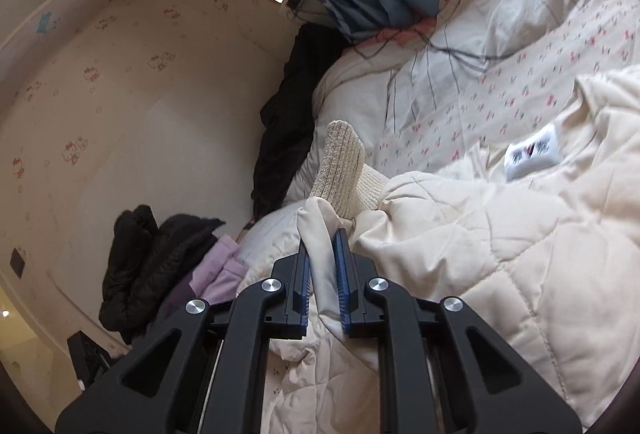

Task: Fold large clothes
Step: 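Lift the cuff with the right gripper and lay it across the jacket body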

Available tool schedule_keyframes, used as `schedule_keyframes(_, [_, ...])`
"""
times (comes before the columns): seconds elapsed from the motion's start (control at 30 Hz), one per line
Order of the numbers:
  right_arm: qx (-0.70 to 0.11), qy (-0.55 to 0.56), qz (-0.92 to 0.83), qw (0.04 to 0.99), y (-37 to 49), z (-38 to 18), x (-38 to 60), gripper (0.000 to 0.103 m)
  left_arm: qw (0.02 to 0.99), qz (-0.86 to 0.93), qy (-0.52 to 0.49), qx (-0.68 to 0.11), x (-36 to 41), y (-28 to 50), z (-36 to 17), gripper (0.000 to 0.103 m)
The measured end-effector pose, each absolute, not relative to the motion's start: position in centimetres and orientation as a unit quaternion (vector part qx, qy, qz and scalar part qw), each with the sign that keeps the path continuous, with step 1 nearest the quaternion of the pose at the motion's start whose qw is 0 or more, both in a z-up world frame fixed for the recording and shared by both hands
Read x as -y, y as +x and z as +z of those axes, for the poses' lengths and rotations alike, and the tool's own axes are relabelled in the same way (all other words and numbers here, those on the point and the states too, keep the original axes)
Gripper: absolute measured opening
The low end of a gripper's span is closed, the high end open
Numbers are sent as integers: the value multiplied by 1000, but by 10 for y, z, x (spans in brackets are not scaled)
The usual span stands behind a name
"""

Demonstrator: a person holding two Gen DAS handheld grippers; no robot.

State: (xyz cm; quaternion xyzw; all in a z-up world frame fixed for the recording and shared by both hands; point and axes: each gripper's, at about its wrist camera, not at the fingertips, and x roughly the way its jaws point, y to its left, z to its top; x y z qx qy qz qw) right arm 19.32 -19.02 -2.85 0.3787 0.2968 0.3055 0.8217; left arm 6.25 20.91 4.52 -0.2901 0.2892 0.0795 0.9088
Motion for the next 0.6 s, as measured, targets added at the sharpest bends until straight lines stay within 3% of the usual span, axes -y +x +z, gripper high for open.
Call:
schedule_keyframes(0.43, [-354, 259, 336, 834, 184, -57, 119, 12, 912, 43, -265, -312, -184, 70, 41, 96])
schedule_keyframes(0.6, [-465, 179, 379, 780, 188, -87, 84, 16, 907, 39, -265, -326, -181, 75, 34, 96])
